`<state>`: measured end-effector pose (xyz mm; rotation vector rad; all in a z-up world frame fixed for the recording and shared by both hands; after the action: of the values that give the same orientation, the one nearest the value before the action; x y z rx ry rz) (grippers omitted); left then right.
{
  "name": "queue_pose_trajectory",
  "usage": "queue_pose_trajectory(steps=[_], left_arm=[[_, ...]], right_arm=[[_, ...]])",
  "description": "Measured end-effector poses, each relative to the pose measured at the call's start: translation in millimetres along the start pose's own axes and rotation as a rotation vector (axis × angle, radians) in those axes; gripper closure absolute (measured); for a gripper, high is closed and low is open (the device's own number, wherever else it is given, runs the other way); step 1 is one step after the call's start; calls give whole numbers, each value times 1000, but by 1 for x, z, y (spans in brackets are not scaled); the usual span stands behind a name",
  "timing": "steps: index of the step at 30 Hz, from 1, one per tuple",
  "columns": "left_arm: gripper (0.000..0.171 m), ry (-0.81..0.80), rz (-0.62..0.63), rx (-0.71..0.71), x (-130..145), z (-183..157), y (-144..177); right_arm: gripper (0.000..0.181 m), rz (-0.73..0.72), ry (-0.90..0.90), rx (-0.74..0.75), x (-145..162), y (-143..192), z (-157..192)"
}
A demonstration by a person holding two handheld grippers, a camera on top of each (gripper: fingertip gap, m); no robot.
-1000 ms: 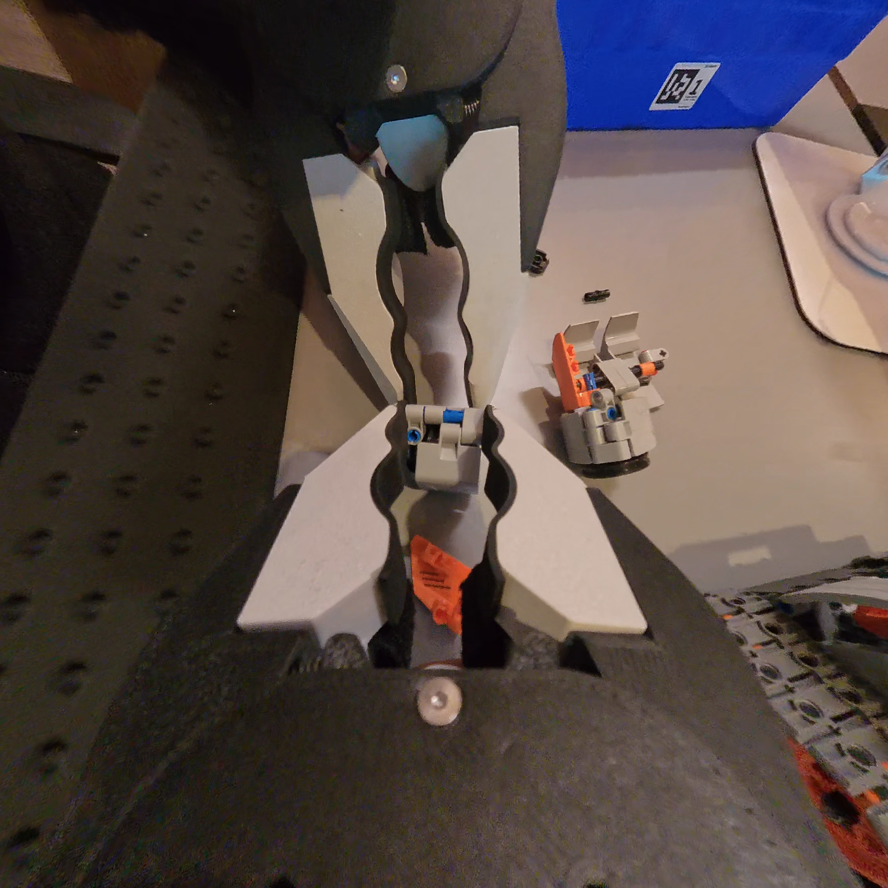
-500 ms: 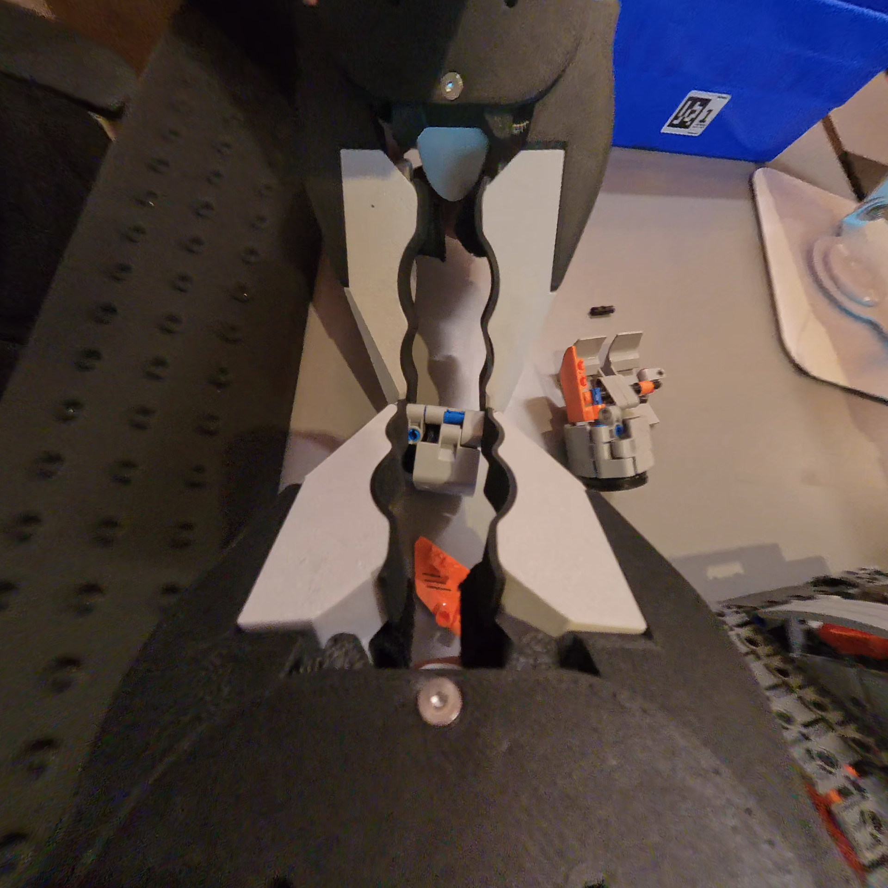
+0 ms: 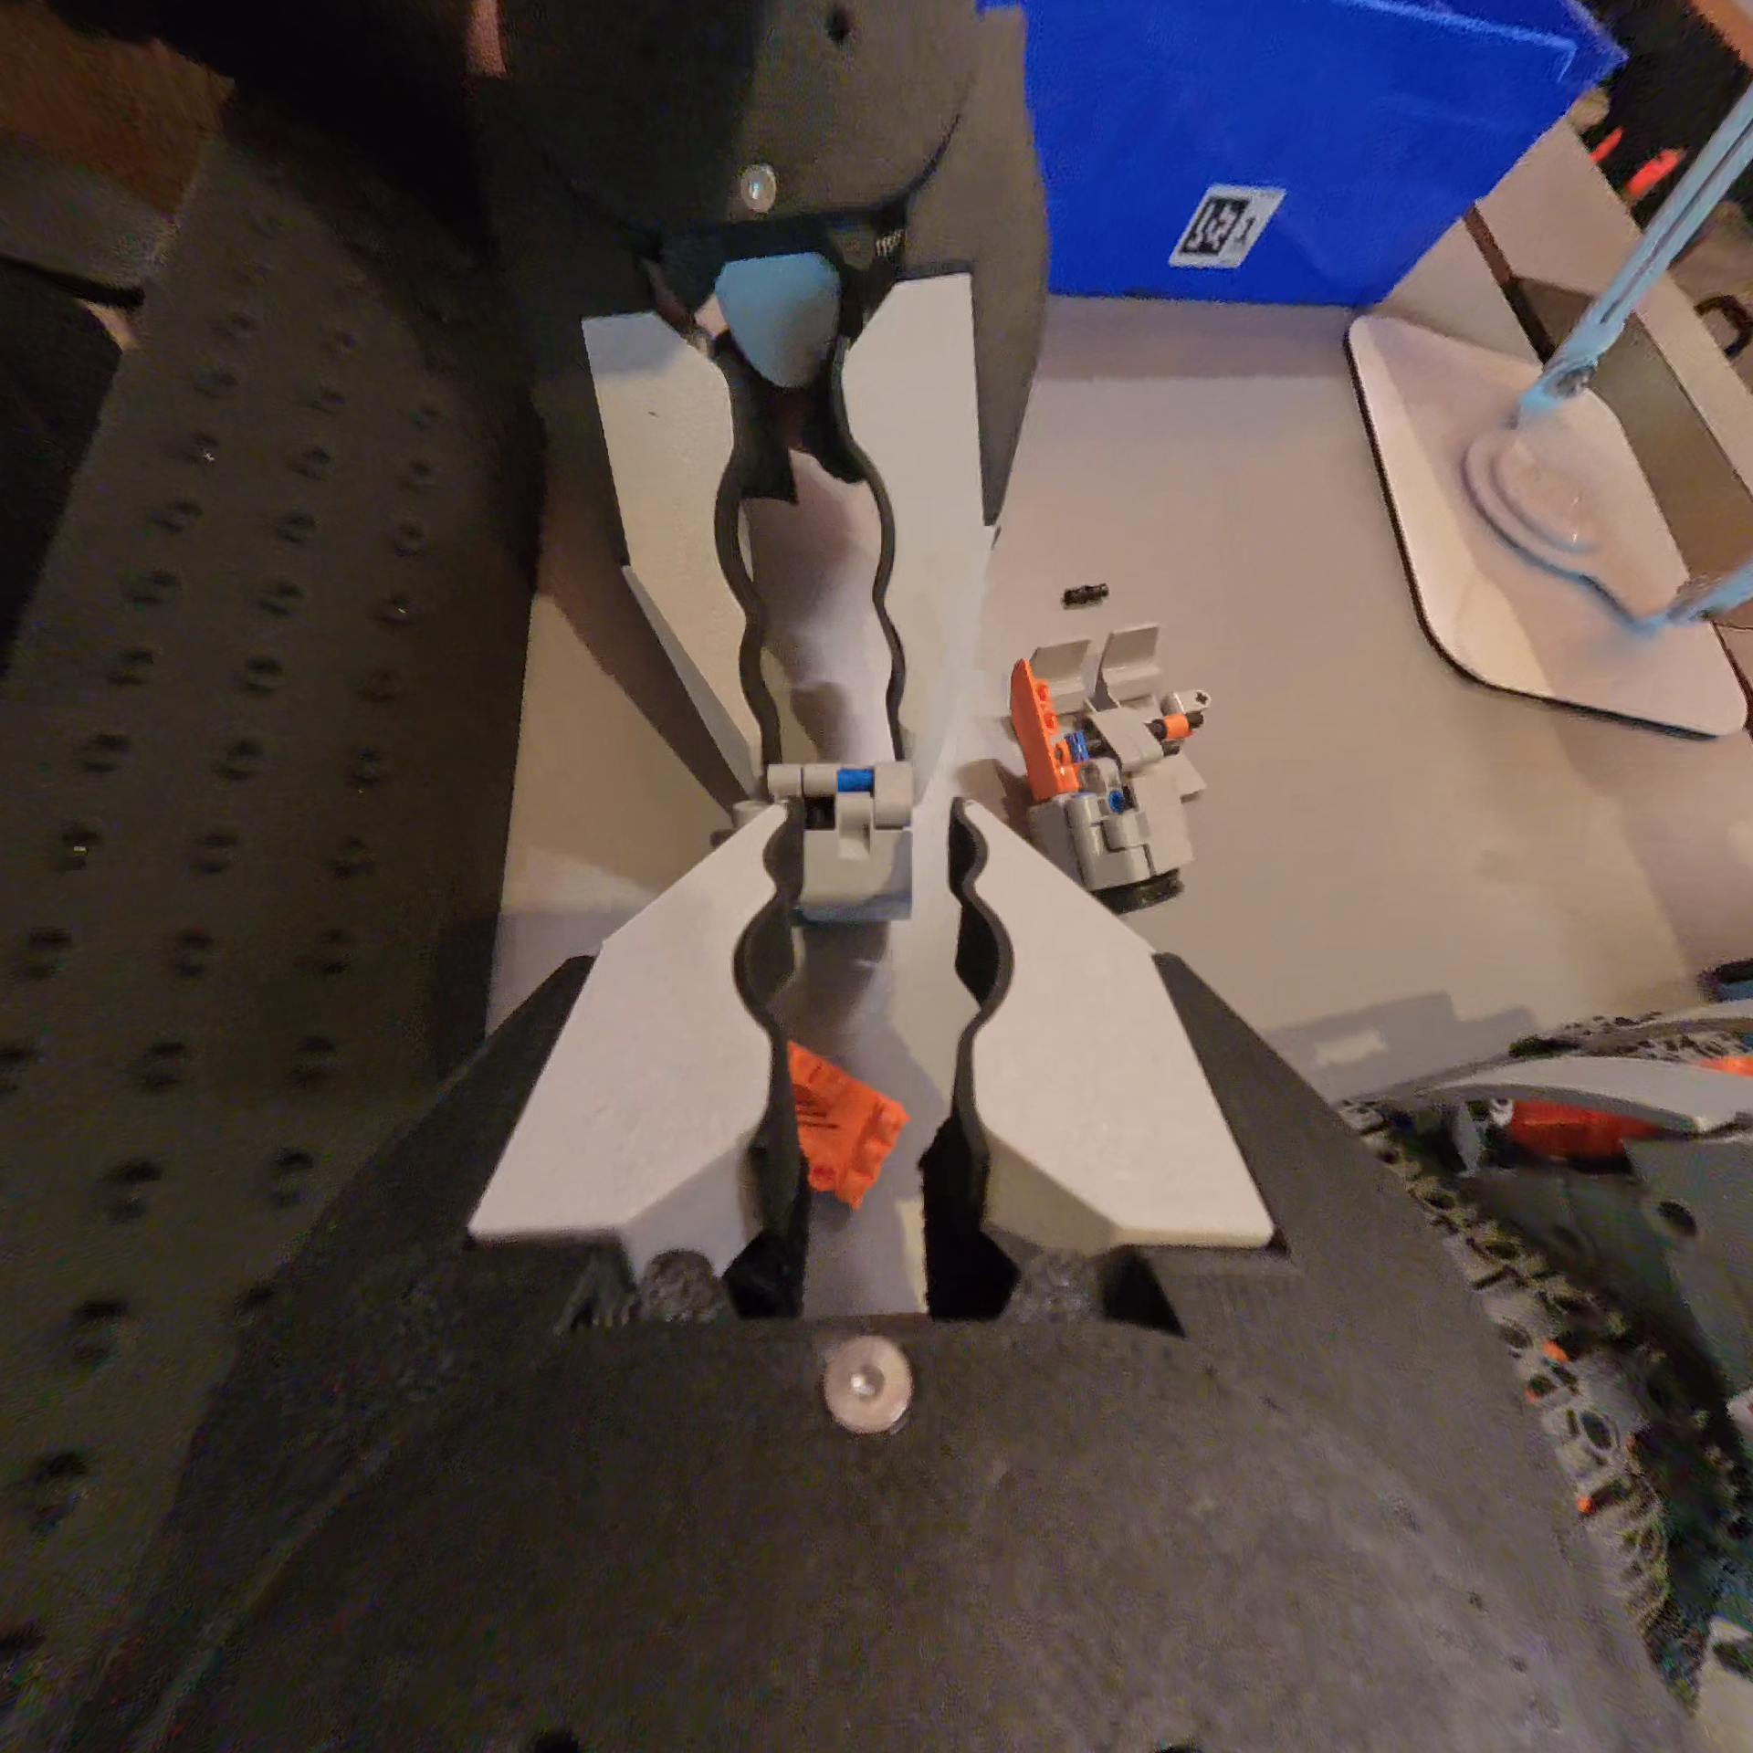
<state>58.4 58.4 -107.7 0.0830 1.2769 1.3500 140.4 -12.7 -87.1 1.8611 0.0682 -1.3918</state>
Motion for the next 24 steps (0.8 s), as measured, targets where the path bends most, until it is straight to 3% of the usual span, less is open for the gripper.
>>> queue_pose_trajectory(steps=[2, 20, 24], left_arm=[[145, -11, 4, -11, -2, 1, 0], [141, -1, -52, 24, -7, -2, 2], [144, -36, -75, -23, -11, -2, 9]], right_arm=[[168, 4, 4, -12, 1, 0, 0], [169, 27, -27, -59, 4, -5, 0], [169, 7, -85, -61, 5, -2, -6]])
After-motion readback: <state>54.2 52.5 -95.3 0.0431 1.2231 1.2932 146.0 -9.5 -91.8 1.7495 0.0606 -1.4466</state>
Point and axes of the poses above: each gripper's, where its closed fingertips meet, y back along the fingers, x out of its underside, z = x × y across the jaws, the point moved 7 cm from there along y, back along the fingers, and after that the axes turned 10 degrees about -y, right-handed, at the moved point
